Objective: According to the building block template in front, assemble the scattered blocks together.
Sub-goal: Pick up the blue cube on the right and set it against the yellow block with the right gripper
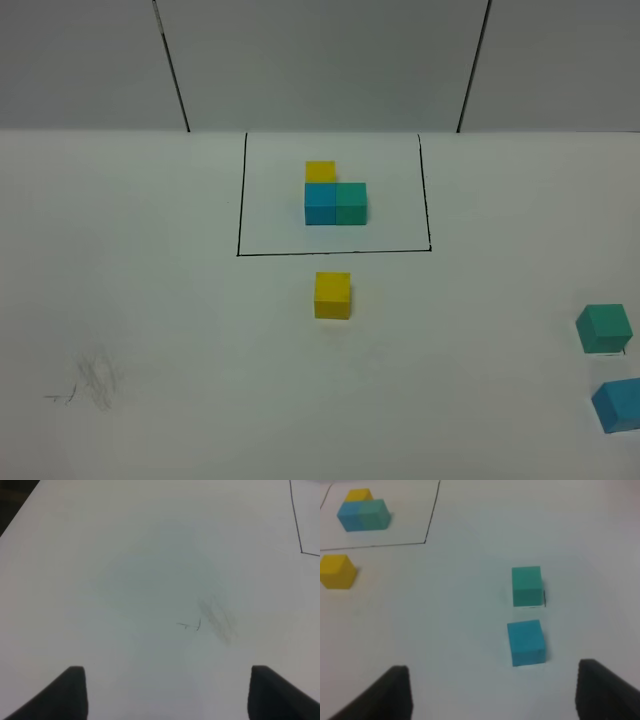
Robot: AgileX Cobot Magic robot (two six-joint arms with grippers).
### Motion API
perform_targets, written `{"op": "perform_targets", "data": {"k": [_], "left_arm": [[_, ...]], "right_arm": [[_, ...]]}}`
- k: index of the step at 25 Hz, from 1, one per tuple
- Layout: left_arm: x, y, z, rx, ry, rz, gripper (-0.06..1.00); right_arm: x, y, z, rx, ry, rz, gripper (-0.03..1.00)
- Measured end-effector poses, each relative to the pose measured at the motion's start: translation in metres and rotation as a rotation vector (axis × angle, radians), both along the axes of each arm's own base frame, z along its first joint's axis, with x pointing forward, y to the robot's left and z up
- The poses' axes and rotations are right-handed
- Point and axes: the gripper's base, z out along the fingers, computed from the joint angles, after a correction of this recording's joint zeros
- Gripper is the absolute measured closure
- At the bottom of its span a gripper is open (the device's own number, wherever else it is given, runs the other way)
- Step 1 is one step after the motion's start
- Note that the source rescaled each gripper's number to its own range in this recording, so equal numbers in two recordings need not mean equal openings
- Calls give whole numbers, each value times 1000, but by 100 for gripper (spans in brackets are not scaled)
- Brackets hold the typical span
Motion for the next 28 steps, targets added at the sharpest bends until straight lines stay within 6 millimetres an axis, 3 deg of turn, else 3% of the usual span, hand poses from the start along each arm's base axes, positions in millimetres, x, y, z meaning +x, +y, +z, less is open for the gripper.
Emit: {"op": "perform_targets", "data": {"k": [19, 24, 28], "left_arm": [[0, 0, 0, 0, 0, 0, 44], [0, 0, 0, 0, 0, 0, 44], [0, 0, 0, 0, -1, 0, 44]], "right_arm": [[0, 0, 0, 0, 0, -1, 36], [10, -1, 0, -13, 66, -12, 7], [40, -1, 10, -7, 197, -28, -2]]}}
